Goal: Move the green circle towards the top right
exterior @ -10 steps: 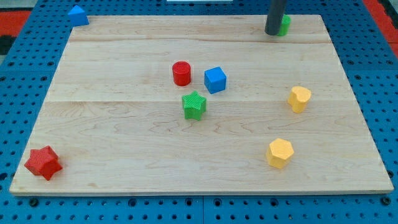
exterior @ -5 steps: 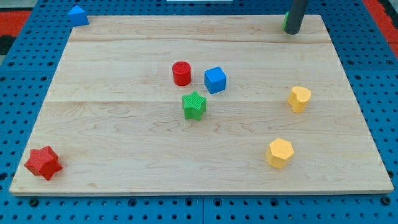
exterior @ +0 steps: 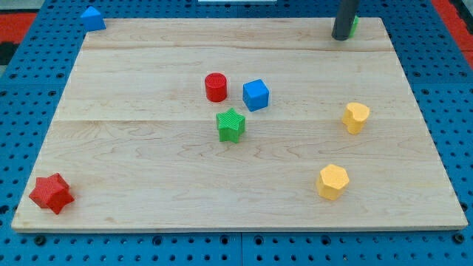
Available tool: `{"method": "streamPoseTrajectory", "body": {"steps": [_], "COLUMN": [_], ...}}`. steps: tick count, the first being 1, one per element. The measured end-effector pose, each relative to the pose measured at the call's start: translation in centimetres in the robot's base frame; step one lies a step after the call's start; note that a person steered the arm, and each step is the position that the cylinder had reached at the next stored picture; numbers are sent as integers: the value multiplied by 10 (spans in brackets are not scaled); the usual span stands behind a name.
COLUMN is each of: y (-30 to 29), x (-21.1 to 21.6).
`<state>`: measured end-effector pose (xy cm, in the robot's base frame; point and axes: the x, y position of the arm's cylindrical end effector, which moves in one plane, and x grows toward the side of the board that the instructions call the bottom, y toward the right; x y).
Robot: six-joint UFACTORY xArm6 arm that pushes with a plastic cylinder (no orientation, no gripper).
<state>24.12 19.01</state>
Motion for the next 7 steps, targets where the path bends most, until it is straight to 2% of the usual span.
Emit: {"method": "streamPoseTrajectory", "body": {"steps": [5,7], "y": [4,-25], "x": [-24,-24]}}
